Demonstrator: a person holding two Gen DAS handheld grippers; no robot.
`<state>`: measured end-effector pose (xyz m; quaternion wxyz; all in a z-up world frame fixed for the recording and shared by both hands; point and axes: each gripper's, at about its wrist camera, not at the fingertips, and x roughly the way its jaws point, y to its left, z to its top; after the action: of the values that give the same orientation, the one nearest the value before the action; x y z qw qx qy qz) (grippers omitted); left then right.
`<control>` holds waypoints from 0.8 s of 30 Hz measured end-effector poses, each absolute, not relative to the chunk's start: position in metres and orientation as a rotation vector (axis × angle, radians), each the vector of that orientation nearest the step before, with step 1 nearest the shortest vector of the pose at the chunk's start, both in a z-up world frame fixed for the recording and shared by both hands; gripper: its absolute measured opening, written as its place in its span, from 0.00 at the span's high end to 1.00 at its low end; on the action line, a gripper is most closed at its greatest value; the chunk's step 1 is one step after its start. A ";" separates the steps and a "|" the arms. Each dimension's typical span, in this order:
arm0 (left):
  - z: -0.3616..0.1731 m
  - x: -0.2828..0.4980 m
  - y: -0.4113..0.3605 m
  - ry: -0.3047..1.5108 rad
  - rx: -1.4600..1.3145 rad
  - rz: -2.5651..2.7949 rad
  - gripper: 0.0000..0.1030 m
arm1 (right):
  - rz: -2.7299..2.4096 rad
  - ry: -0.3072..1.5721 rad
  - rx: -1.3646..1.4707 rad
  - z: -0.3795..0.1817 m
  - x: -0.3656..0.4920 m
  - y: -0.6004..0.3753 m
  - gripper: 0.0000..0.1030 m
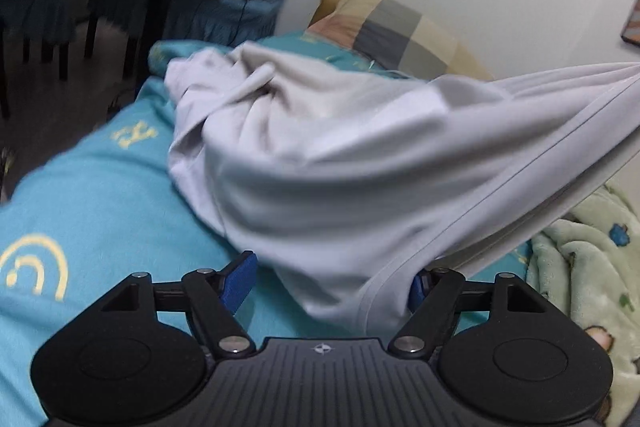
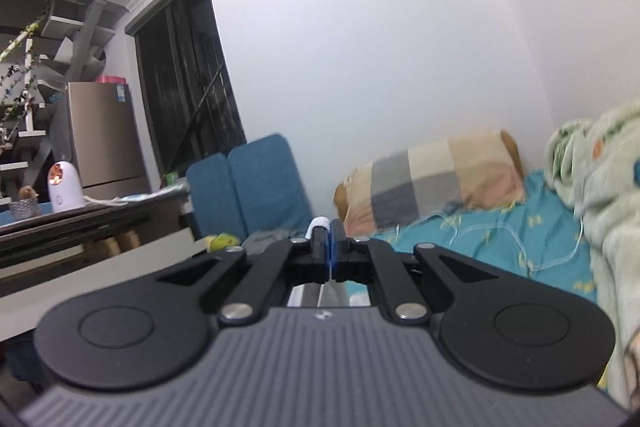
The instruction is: Fold clothes
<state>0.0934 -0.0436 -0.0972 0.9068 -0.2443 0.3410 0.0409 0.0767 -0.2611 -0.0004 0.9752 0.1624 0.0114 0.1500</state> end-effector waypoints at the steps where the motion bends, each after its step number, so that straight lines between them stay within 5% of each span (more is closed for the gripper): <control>1: -0.098 0.090 -0.037 0.710 -0.528 0.099 0.27 | 0.299 0.021 0.333 0.001 0.081 -0.262 0.96; 11: -0.090 0.070 0.022 0.732 -0.734 0.188 0.31 | 0.241 0.031 0.355 -0.006 0.087 -0.280 0.96; 15: -0.097 0.067 0.008 0.798 -0.676 0.160 0.45 | 0.210 0.049 0.349 -0.011 0.086 -0.282 0.96; 20: -0.083 0.066 0.004 0.738 -0.604 0.139 0.73 | 0.152 0.107 0.348 -0.023 0.088 -0.289 0.96; 24: -0.061 0.063 0.003 0.641 -0.516 0.154 0.83 | 0.135 0.132 0.371 -0.029 0.088 -0.293 0.96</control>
<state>0.0628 0.0025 -0.0605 0.9136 -0.2507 0.3113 0.0747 0.0881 -0.2932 -0.0292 0.9784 0.1842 0.0656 0.0668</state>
